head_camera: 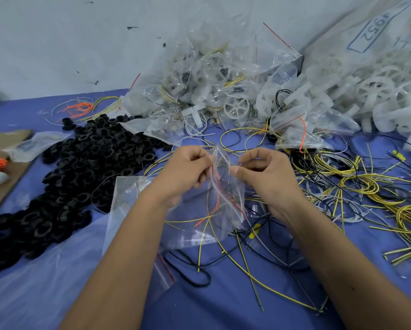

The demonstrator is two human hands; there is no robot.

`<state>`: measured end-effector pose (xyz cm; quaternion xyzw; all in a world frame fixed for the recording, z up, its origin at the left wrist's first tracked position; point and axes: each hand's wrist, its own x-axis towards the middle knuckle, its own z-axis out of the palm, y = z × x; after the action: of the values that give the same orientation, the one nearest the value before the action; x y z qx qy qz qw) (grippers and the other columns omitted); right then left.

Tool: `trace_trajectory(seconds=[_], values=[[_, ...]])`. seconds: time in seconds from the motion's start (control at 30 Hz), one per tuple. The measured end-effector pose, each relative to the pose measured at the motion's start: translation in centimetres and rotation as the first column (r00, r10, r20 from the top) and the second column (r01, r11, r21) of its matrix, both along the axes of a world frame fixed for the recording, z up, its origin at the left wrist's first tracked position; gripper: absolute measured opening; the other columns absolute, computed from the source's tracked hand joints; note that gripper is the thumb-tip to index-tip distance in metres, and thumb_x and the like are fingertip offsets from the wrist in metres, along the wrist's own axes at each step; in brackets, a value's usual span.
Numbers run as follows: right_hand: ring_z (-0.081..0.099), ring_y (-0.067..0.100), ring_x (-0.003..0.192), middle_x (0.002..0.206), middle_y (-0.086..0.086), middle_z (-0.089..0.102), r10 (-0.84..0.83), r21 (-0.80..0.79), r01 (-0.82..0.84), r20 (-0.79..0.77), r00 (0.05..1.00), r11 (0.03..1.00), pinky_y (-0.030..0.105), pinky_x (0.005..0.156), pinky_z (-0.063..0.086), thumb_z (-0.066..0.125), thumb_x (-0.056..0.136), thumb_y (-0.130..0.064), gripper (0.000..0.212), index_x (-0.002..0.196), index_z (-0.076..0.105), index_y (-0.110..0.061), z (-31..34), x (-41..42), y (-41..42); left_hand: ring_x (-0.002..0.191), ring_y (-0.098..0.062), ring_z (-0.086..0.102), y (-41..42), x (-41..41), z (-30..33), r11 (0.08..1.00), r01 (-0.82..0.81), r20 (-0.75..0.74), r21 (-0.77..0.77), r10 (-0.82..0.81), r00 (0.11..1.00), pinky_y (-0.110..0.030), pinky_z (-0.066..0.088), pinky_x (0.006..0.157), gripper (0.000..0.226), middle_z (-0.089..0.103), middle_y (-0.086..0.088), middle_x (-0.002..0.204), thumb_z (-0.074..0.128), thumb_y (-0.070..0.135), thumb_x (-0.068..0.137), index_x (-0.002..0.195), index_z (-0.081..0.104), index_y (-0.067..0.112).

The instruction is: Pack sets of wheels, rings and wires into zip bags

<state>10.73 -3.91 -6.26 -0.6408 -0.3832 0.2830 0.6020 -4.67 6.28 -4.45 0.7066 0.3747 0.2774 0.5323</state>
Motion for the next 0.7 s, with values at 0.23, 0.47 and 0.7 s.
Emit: trace_trajectory(seconds=[0.23,0.47,0.7], values=[[0.061,0.012,0.068,0.085,-0.001,0.059,-0.074,0.102,0.019,0.569,0.819,0.995,0.022,0.059,0.041,0.066,0.081,0.003,0.028,0.087,0.049,-0.019,0.5,-0.2,-0.2,0.047,-0.010,0.047,0.2,-0.8,1.1,0.997,-0.028,0.170,-0.078,0.042,0.984,-0.019,0.036,0.041,0.032,0.054,0.001,0.057,0.054,0.013,0.104,0.072,0.055,0.014],[0.065,0.024,0.067,0.084,0.006,0.070,0.240,-0.065,-0.233,0.386,0.891,0.970,0.036,0.066,0.053,0.077,0.088,-0.016,0.019,0.104,0.070,-0.024,0.3,-0.4,0.0,0.046,-0.012,0.048,-1.9,1.4,1.2,0.997,-0.069,0.182,-0.041,0.075,0.981,-0.023,0.035,0.041,0.024,0.053,0.002,0.056,0.049,0.015,0.104,0.079,0.050,0.012],[0.070,0.025,0.076,0.095,0.000,0.071,0.304,-0.076,-0.298,0.381,0.873,0.951,0.049,0.072,0.059,0.086,0.070,-0.012,0.061,0.120,0.056,-0.029,-0.3,-0.9,0.1,0.055,-0.009,0.044,-1.9,2.3,0.3,0.956,-0.077,-0.104,0.284,0.111,0.988,-0.027,0.039,0.058,0.036,0.050,0.007,0.064,0.080,0.031,0.081,0.075,0.047,0.019]])
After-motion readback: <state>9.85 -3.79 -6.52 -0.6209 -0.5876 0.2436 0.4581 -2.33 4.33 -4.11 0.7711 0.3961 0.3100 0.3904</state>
